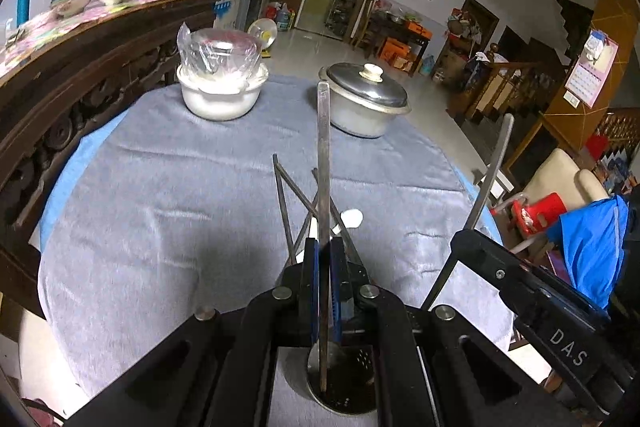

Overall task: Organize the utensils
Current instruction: 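Lower the chopsticks into the black holder with both grippers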

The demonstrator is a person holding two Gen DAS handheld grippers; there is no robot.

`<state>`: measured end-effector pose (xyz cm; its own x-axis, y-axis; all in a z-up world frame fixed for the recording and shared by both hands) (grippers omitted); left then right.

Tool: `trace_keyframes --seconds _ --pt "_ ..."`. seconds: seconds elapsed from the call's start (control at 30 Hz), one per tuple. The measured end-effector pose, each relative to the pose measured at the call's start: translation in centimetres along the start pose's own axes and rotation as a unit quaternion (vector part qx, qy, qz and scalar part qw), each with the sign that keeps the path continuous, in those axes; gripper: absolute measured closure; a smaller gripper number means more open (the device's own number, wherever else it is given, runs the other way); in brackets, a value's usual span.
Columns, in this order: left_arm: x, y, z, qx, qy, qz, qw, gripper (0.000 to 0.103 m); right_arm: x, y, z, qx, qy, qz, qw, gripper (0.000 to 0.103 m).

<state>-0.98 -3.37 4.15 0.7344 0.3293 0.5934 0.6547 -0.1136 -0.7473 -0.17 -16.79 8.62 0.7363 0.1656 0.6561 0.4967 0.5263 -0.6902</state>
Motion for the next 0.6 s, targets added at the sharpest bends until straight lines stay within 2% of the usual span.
trace_keyframes --seconds 0.17,0.6 --pt "-0.3 -0.9 -0.3 0.0 0.009 -0.008 0.9999 0.098 -0.8 0.1 -0.2 -0.002 -0.006 0.007 1.0 0.096" --pt "-2.4 -0.2 0.4 -0.013 0.0 0.017 0.9998 0.098 -2.8 0.0 0.0 0.002 -0.017 0.015 1.0 0.096"
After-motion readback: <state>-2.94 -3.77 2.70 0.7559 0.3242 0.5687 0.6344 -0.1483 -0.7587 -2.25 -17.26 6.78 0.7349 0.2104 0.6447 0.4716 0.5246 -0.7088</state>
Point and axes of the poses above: each gripper's, at about its wrist camera, not at the fingertips, and y roughly the way its jaws point, z to its left, x to its top, the point moved 1 cm from there along y, roughly the way its jaws point, and after that the axes turned 6 degrees about z, right-handed, at the moved point
